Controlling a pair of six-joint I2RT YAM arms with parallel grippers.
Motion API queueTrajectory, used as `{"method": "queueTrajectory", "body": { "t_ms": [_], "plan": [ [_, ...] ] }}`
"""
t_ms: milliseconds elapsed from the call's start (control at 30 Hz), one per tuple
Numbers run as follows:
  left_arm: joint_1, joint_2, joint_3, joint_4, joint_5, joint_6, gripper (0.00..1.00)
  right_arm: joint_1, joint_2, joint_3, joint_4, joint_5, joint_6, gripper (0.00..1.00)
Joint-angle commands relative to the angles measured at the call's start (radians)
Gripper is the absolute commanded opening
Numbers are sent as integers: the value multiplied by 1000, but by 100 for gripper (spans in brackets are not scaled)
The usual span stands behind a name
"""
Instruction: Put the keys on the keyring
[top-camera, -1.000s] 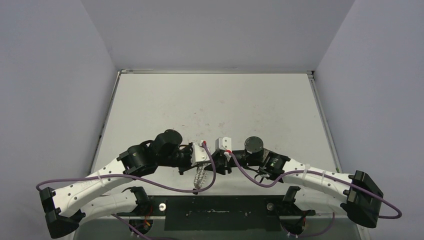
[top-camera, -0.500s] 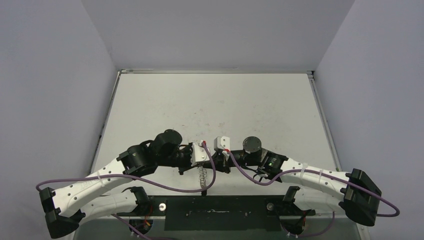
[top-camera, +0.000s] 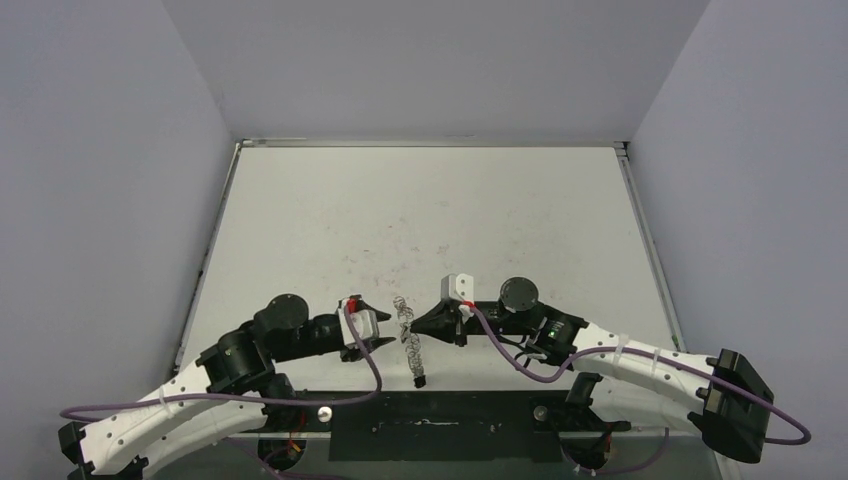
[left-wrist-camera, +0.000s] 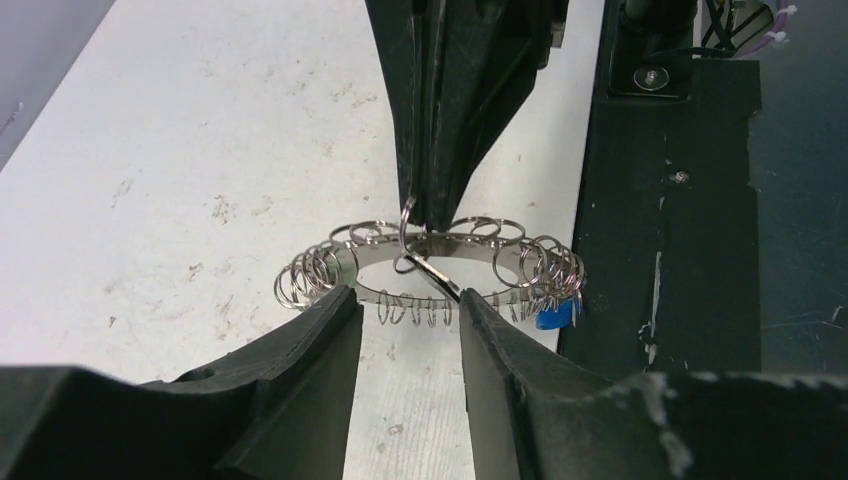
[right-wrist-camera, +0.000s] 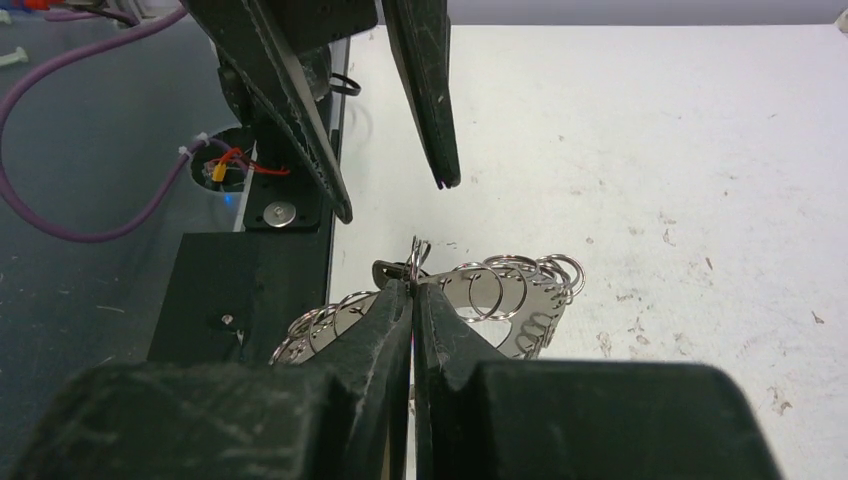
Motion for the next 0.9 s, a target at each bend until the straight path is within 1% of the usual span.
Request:
{"method": "queueTrajectory", "body": {
  "t_ms": [0,167,267,300,500,567,767,867],
  "plan": [
    [-3,-112,-127,273,1,-66,40,7,-36,-2,154,-31,18,0],
    [-3,-211,-263,486,29,-131,40,8,-39,-4,181,-54,32,0],
    [-4,-214,-304,545,43,-153,35,8,-41,-5,185,-57,33,0],
    [-3,-208,-310,554,46,-158,33,9,-41,-4,185,-58,33,0],
    [-3,-130,-310,538,66,-156,12,8,-48,-3,195,-59,33,0],
    [-3,-108,-305,520,68,-147,8,9,-53,-3,198,-59,33,0],
    [-3,-74,-308,524,86,-143,8,8,-65,-9,215,-58,59,0],
    [-3,-69,-313,521,84,-142,13,8,-70,-11,222,-58,61,0]
  ]
}}
